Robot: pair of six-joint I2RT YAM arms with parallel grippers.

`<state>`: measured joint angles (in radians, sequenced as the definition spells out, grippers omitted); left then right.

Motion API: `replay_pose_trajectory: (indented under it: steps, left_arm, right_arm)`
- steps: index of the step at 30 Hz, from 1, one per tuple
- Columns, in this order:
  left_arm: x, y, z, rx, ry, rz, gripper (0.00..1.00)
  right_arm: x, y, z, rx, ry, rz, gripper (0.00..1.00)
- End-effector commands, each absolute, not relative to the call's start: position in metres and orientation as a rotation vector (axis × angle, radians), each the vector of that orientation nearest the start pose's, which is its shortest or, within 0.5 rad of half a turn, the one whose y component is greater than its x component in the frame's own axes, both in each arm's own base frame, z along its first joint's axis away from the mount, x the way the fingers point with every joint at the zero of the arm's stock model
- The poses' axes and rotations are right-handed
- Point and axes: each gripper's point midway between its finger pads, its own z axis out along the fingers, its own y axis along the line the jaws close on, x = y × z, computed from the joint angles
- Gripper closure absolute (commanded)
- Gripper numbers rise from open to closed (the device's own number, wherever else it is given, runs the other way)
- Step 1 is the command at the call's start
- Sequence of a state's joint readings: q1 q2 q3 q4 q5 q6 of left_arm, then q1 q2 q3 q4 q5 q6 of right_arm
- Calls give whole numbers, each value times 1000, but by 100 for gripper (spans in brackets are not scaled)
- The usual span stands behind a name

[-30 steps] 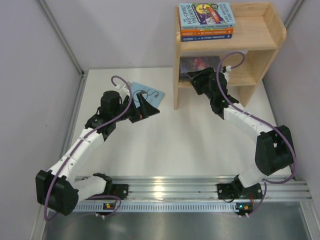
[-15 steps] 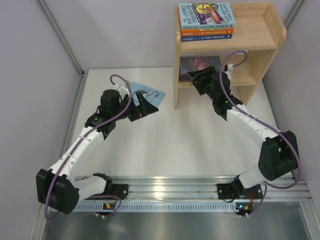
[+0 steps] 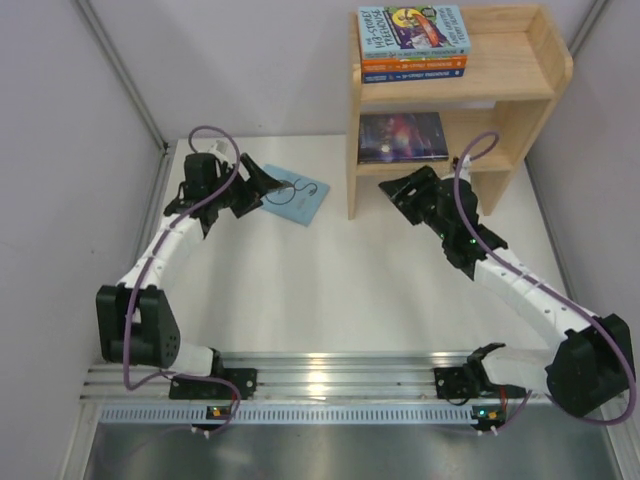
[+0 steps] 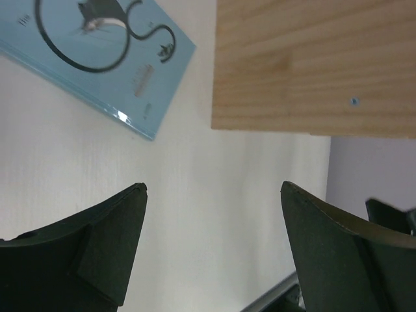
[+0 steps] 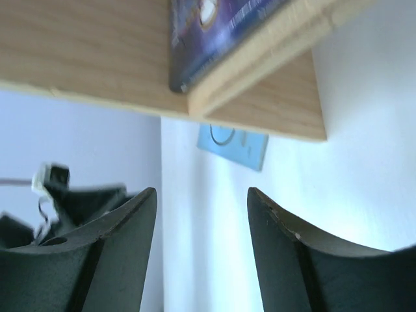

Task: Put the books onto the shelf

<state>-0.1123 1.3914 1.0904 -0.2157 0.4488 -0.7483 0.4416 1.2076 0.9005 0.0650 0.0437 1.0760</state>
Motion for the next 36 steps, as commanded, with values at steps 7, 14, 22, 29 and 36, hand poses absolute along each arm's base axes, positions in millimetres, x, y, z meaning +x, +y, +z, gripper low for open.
replay_pose_trajectory:
  steps: [7, 14, 22, 29, 36]
  left_arm:
    - [526, -32, 161, -459, 2147, -446, 14]
    - [591, -2, 124, -279, 2226, -322, 19]
    - [600, -34, 81, -110, 2266, -537, 31]
    - [582, -47, 60, -113, 2294, -630, 34]
    - [557, -57, 42, -121, 2372, -689, 51]
  right_arm:
    - [304, 248, 198, 447, 1978, 996, 44]
    - [279, 248, 186, 356, 1983, 945, 45]
    - [273, 251, 187, 275, 1961, 890, 48]
    - [268, 270, 170, 241, 2010, 899, 49]
    - [266, 268, 153, 228, 2024, 830, 52]
